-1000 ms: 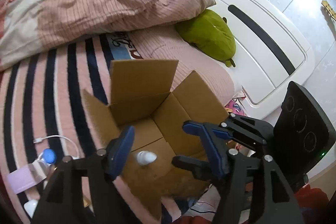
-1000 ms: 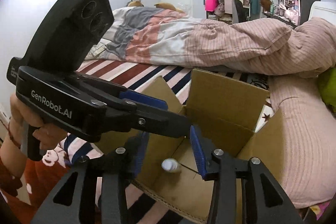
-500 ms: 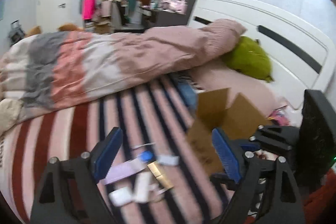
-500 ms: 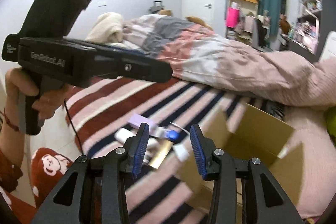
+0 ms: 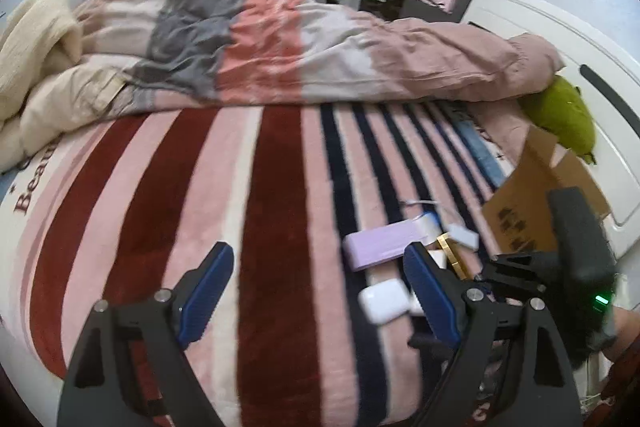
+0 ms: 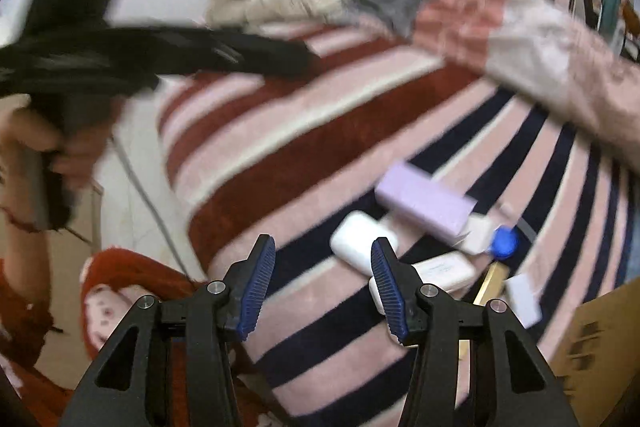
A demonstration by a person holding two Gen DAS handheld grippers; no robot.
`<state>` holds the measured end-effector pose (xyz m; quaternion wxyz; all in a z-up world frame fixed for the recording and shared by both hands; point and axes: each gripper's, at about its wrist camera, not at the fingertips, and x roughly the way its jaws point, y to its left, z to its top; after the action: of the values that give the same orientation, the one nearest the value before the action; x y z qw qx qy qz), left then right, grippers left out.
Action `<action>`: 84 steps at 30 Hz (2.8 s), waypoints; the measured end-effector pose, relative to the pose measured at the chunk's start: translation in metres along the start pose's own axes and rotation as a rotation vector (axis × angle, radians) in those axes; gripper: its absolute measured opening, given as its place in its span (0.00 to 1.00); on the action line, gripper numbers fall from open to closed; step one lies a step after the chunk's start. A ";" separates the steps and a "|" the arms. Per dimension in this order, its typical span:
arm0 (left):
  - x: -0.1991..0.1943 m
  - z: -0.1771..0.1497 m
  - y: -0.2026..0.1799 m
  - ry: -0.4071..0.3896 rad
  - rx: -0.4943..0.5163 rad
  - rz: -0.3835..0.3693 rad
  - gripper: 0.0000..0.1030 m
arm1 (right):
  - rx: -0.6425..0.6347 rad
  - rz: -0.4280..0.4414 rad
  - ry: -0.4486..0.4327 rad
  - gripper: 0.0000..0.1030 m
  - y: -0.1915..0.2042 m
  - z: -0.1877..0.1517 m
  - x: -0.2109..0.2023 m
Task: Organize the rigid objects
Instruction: 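Move the right gripper back over the remaining items, then grasp the white earbud case with the right gripper and lift, then lower the earbud case into the cardboard box and release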
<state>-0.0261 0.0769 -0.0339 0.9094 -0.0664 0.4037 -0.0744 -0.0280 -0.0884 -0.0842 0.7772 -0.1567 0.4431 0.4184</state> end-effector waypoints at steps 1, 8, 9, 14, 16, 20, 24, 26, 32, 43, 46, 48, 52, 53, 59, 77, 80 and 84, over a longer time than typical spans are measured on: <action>0.002 -0.004 0.004 0.002 -0.004 0.010 0.82 | 0.025 -0.012 0.034 0.45 -0.006 -0.001 0.017; 0.009 -0.013 0.013 0.006 -0.003 0.055 0.82 | 0.121 -0.031 0.116 0.61 -0.028 -0.003 0.063; 0.009 -0.013 0.013 0.005 -0.002 0.057 0.82 | 0.125 -0.027 0.119 0.64 -0.029 -0.002 0.066; 0.006 -0.007 0.006 0.004 0.020 0.069 0.82 | 0.145 -0.025 0.145 0.60 -0.026 0.005 0.080; 0.004 -0.003 0.000 0.007 0.040 0.074 0.82 | 0.153 -0.049 0.149 0.51 -0.028 0.005 0.083; -0.003 0.004 -0.017 0.036 0.072 0.037 0.82 | 0.110 -0.048 0.089 0.50 -0.022 0.004 0.073; -0.011 0.014 -0.046 0.051 0.110 -0.019 0.82 | 0.036 -0.020 -0.057 0.50 -0.007 0.007 0.025; -0.017 0.023 -0.065 0.056 0.124 -0.066 0.81 | 0.014 -0.002 -0.131 0.50 -0.003 0.009 -0.002; -0.034 0.053 -0.136 0.059 0.190 -0.233 0.53 | -0.029 -0.021 -0.356 0.50 -0.005 0.006 -0.096; 0.008 0.088 -0.302 0.144 0.397 -0.428 0.19 | 0.109 -0.182 -0.524 0.50 -0.084 -0.064 -0.203; 0.030 0.089 -0.333 0.183 0.423 -0.457 0.18 | 0.160 -0.224 -0.496 0.49 -0.112 -0.079 -0.214; 0.046 0.090 -0.347 0.208 0.435 -0.474 0.18 | 0.195 -0.238 -0.466 0.49 -0.129 -0.089 -0.217; 0.075 0.092 -0.362 0.266 0.441 -0.501 0.18 | 0.244 -0.253 -0.398 0.49 -0.156 -0.099 -0.214; 0.081 0.093 -0.363 0.281 0.442 -0.508 0.18 | 0.254 -0.253 -0.377 0.49 -0.162 -0.099 -0.212; 0.101 0.094 -0.368 0.330 0.460 -0.517 0.21 | 0.267 -0.294 -0.265 0.50 -0.180 -0.103 -0.201; 0.013 0.099 -0.251 0.091 0.344 -0.335 0.67 | 0.230 -0.321 -0.251 0.57 -0.132 -0.072 -0.198; -0.003 0.093 -0.211 0.055 0.307 -0.262 0.67 | 0.181 -0.270 -0.280 0.57 -0.106 -0.051 -0.189; -0.009 0.081 -0.155 0.035 0.238 -0.183 0.68 | 0.099 -0.186 -0.260 0.57 -0.069 -0.018 -0.158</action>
<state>0.0160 -0.0685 0.0544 0.8932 0.0067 0.4000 -0.2053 -0.0241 -0.2219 0.0266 0.8701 -0.1032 0.3425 0.3391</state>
